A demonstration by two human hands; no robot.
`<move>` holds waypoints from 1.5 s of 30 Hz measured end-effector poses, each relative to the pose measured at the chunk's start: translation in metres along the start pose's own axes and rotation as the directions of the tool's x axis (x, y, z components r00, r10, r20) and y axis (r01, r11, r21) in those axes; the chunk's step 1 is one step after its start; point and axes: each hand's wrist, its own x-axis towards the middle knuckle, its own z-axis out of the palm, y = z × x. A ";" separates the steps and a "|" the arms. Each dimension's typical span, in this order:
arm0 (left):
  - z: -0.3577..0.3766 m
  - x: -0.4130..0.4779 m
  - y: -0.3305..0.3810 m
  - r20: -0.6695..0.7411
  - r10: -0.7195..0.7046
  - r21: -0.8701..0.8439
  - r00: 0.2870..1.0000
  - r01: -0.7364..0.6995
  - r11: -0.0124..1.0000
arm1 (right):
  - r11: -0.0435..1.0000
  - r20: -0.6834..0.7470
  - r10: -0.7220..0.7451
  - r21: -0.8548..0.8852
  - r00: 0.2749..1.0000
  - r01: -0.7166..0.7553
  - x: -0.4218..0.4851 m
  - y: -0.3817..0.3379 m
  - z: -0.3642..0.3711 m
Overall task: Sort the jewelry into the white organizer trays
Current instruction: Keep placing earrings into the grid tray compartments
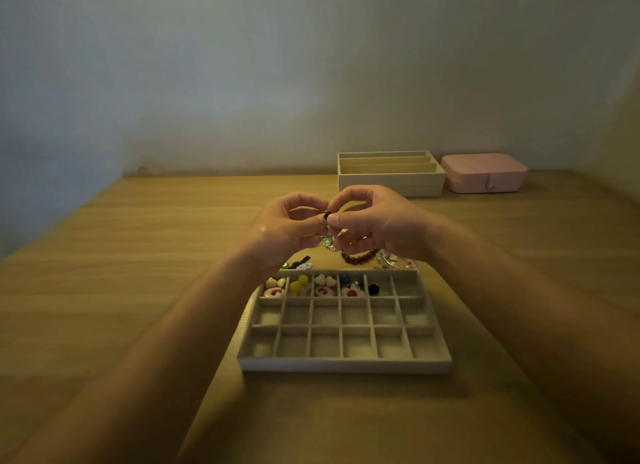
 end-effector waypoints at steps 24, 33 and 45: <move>0.057 -0.009 -0.014 0.186 0.050 0.854 0.981 -0.187 0.486 | 0.796 -0.020 0.058 -0.602 0.998 -0.059 -0.039 0.024 -0.039; 0.058 -0.010 -0.018 0.228 -0.034 0.904 0.973 -0.198 0.379 | 0.758 -0.079 0.069 -0.644 0.995 -0.103 -0.039 0.036 -0.027; 0.056 -0.006 -0.021 0.239 -0.044 0.897 0.970 -0.203 0.393 | 0.688 -0.213 0.021 -0.705 0.977 -0.169 -0.045 0.046 -0.014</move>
